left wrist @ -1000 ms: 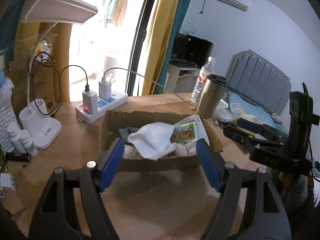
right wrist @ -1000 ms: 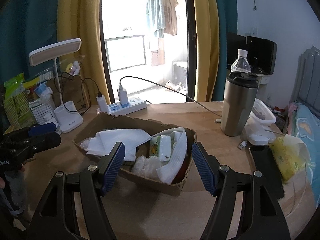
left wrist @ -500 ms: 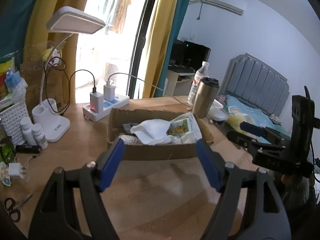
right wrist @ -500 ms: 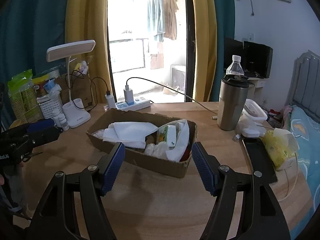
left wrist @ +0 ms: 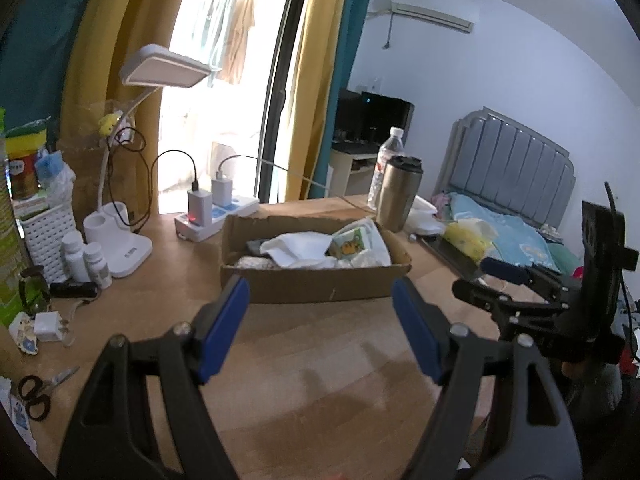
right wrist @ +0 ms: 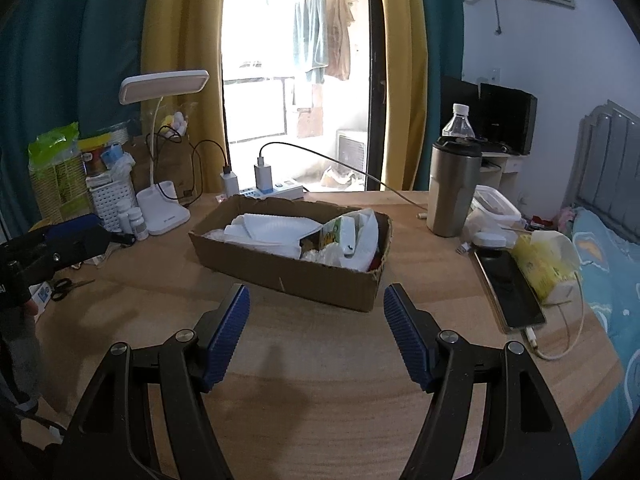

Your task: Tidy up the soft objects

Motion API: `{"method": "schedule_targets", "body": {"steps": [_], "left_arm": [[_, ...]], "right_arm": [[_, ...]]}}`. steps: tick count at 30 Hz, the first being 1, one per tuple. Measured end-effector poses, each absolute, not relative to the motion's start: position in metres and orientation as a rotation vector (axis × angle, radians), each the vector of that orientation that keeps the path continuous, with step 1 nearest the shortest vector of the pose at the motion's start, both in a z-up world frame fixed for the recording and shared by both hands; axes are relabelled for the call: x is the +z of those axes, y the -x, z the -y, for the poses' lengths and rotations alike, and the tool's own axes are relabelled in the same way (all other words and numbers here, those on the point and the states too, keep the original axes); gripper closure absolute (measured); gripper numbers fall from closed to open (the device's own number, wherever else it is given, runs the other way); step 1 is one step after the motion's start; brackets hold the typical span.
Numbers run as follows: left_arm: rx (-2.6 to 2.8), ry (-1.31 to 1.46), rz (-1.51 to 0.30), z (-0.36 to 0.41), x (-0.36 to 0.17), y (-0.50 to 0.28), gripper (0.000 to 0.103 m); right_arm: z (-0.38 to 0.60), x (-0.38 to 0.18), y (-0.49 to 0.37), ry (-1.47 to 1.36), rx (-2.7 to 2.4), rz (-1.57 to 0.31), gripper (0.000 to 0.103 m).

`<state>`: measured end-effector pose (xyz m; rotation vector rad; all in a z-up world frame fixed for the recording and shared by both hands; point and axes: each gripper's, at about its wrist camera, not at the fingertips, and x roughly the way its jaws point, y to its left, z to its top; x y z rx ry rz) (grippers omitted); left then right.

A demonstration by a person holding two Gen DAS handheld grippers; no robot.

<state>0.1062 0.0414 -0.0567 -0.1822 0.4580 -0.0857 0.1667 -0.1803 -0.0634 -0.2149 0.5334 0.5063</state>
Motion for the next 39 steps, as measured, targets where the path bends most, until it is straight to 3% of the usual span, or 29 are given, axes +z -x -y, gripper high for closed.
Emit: {"method": "schedule_targets", "body": {"steps": [8, 10, 11, 31, 39], "left_arm": [[-0.080, 0.161, -0.430, -0.032, -0.051, -0.078, 0.024], [-0.076, 0.155, -0.417, -0.031, -0.047, -0.073, 0.007], [-0.073, 0.152, -0.411, -0.031, -0.045, -0.070, 0.005], [-0.050, 0.085, -0.250, -0.009, 0.034, -0.016, 0.004], [-0.003, 0.087, -0.228, -0.008, 0.059, -0.006, 0.004]], "right_arm": [[0.190, -0.054, -0.138, 0.213, 0.492, -0.472, 0.030], [0.195, -0.049, -0.131, 0.200, 0.482, -0.448, 0.030], [0.198, -0.047, -0.128, 0.195, 0.479, -0.438, 0.030], [0.219, 0.028, -0.073, 0.203, 0.435, -0.272, 0.029], [0.227, 0.046, -0.061, 0.191, 0.414, -0.253, 0.024]]}}
